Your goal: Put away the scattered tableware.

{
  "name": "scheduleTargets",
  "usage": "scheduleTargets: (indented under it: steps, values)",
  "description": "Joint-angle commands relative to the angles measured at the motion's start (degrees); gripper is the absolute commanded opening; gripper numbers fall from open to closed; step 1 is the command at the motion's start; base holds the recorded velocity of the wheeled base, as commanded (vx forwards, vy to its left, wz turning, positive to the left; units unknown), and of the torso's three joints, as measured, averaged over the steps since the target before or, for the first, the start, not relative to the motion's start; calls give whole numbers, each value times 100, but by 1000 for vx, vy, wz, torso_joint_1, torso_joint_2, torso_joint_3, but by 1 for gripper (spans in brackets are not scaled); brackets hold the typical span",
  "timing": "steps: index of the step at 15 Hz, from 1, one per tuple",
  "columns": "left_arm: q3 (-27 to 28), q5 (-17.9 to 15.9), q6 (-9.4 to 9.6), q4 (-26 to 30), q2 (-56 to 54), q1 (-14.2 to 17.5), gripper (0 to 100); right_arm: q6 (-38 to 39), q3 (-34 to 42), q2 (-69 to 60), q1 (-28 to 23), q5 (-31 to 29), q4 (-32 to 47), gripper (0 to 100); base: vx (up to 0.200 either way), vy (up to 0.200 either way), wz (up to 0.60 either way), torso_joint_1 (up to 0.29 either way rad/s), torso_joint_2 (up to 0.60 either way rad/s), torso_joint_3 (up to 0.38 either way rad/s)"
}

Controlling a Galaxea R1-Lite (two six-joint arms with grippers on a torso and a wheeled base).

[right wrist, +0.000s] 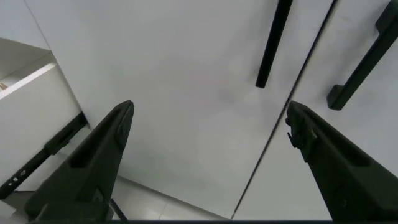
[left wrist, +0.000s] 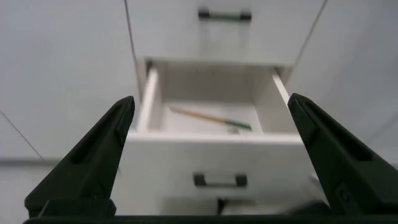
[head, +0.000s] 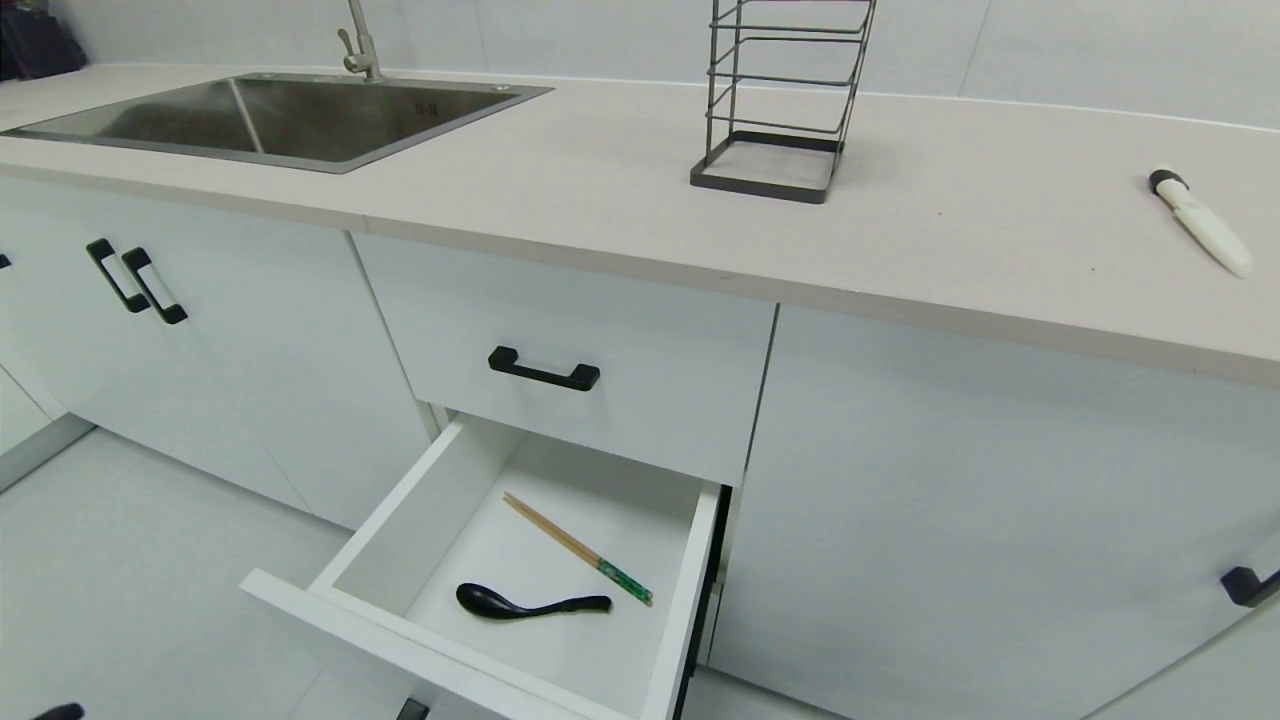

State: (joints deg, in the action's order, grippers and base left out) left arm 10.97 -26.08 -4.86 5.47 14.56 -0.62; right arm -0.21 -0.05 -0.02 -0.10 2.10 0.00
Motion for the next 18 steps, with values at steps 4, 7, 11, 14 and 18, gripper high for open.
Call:
scheduleTargets:
  steps: [4,7,11,14,18]
  values:
    - [-148,-363,-76,780,874,-588,100,21,-4,2,1,-8,0,100,0,0,0,0,0,0]
    - [-42,-99,-32,657,1963,-729,100,12,-4,2,1,-8,0,100,0,0,0,0,0,0]
    - [-69,217,56,42,3282,-773,100,12,-4,2,1,-8,0,100,0,0,0,0,0,0]
    - [-69,419,724,-275,4143,-764,100,12,-4,2,1,-8,0,100,0,0,0,0,0,0]
    - [-42,902,776,-776,4943,-782,100,21,-4,2,1,-8,0,100,0,0,0,0,0,0]
